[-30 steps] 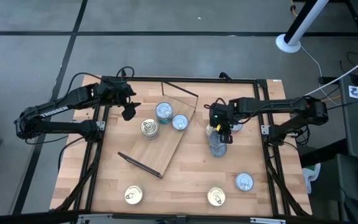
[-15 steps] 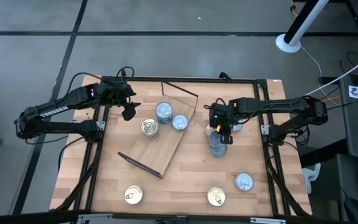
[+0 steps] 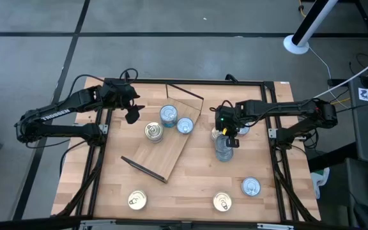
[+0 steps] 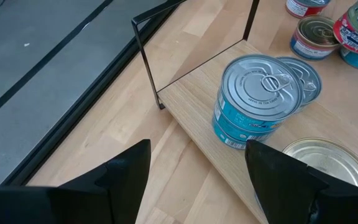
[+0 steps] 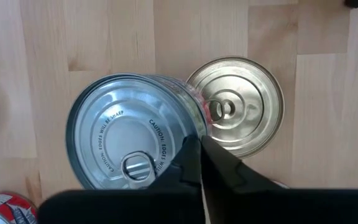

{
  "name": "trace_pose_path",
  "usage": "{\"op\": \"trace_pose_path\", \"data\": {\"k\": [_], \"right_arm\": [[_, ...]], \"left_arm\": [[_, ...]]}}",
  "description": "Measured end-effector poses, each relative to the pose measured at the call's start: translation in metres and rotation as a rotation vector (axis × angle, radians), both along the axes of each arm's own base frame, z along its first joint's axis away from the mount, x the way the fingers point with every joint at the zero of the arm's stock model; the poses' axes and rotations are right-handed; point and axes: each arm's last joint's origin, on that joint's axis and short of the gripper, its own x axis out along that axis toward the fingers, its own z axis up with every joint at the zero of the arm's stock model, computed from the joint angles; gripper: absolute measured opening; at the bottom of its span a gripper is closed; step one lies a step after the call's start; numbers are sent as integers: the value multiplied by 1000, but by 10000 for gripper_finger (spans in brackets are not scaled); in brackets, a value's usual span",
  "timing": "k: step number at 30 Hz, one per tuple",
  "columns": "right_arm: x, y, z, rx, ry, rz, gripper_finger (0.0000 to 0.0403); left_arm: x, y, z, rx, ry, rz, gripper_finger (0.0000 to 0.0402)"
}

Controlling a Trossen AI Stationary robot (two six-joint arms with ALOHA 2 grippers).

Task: Stack canned seafood by type on shelf
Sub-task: Stack the green tuna can on top of the green tuna can on the shelf

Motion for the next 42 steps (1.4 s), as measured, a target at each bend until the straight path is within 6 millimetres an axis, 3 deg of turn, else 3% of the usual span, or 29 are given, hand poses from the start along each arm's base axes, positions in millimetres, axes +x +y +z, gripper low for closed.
{"op": "trace_pose_path", "data": {"k": [42], "right_arm": [[4,0,11,27,-30,10,0]], "left_arm": [[0,0,0,0,0,0,258]]}}
